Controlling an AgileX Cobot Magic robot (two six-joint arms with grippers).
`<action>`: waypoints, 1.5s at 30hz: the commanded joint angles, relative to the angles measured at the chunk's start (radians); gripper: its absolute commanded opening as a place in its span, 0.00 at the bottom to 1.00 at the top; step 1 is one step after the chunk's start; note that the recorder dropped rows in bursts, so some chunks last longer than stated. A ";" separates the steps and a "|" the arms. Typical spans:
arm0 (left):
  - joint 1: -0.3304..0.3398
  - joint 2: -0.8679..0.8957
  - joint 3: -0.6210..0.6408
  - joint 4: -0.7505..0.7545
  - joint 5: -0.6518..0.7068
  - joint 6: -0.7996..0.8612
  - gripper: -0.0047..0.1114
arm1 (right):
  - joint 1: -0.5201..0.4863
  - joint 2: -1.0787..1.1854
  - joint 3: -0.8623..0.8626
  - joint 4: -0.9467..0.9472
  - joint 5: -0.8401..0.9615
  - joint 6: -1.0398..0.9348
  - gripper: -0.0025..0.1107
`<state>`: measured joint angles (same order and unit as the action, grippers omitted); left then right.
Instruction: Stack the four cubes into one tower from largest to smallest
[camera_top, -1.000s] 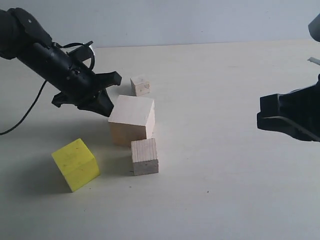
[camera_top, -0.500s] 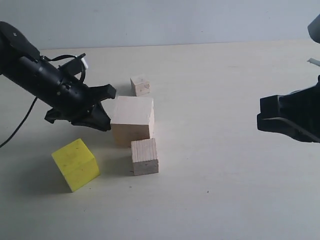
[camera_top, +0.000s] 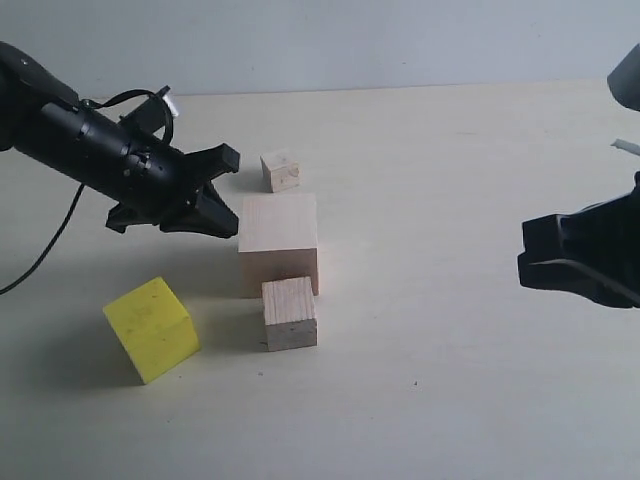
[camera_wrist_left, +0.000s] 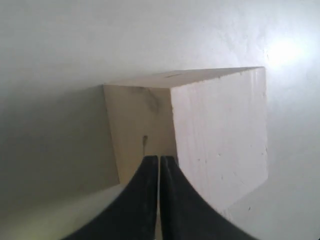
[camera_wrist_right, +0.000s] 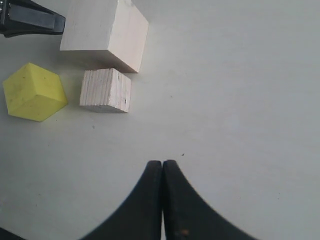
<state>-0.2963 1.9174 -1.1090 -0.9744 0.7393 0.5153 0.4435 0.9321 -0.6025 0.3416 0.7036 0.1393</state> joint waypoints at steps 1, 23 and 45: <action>-0.004 -0.008 0.004 -0.015 -0.012 0.005 0.06 | 0.004 0.000 -0.004 -0.002 0.004 -0.009 0.02; -0.237 -0.144 0.104 0.066 -0.017 -0.002 0.04 | 0.004 0.000 -0.004 0.001 0.021 -0.009 0.02; -0.237 -0.040 0.104 0.016 -0.161 0.058 0.04 | 0.004 0.000 -0.004 -0.005 0.027 -0.009 0.02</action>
<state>-0.5287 1.8744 -1.0079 -0.9346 0.6040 0.5498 0.4435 0.9321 -0.6025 0.3428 0.7396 0.1393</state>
